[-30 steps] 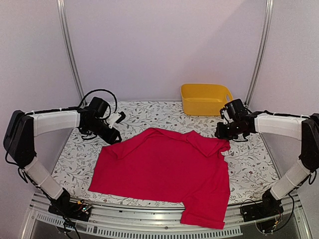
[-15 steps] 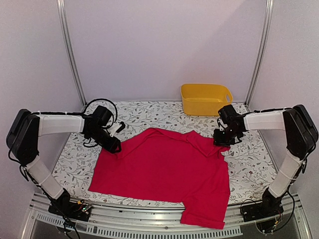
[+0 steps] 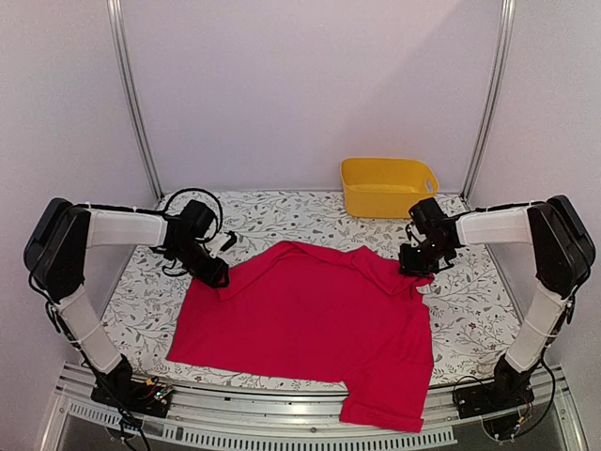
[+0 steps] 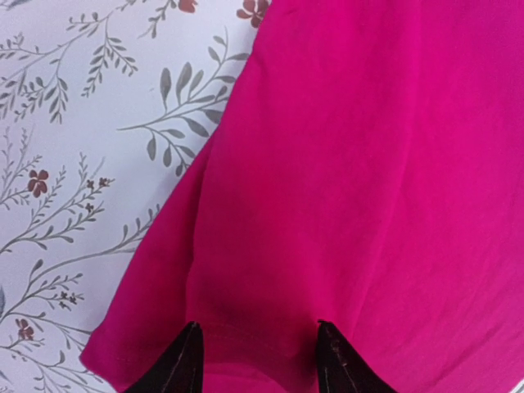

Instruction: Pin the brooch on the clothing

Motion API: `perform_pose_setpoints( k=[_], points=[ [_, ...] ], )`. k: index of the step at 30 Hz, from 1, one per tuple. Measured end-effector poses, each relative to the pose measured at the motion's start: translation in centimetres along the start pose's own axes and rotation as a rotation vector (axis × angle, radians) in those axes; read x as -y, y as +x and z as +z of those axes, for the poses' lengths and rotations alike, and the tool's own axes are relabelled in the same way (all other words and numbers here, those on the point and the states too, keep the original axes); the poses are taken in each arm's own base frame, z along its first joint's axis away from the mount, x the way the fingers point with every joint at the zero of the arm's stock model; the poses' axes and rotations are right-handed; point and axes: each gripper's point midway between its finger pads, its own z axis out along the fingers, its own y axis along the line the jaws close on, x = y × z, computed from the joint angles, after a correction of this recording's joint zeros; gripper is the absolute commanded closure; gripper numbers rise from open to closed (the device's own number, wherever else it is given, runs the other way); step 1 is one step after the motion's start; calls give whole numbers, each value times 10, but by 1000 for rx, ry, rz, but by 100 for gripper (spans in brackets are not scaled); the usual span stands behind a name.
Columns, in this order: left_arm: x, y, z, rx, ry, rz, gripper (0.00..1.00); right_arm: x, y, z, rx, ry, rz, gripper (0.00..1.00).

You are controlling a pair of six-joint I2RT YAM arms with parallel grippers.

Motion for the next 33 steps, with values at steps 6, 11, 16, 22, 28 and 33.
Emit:
perform_pose_setpoints(
  k=[6,11,16,22,28,33],
  points=[
    [-18,-1,-5,13,-19,-55,53,-1,-9,-1,20,-1,4,76],
    [-21,4,-3,5,-25,-68,55,-1,-13,0,33,-10,-1,100],
    [-18,5,-1,1,-6,-75,62,-6,-16,0,39,-36,-10,100],
    [-18,10,6,-24,-2,-74,85,-9,-21,-1,52,-47,-20,100],
    [-15,8,7,-17,11,-66,100,-9,-22,-3,58,-46,-31,100],
    [-19,6,3,-6,-11,-60,100,-11,-31,-11,79,-35,-43,100]
  ],
)
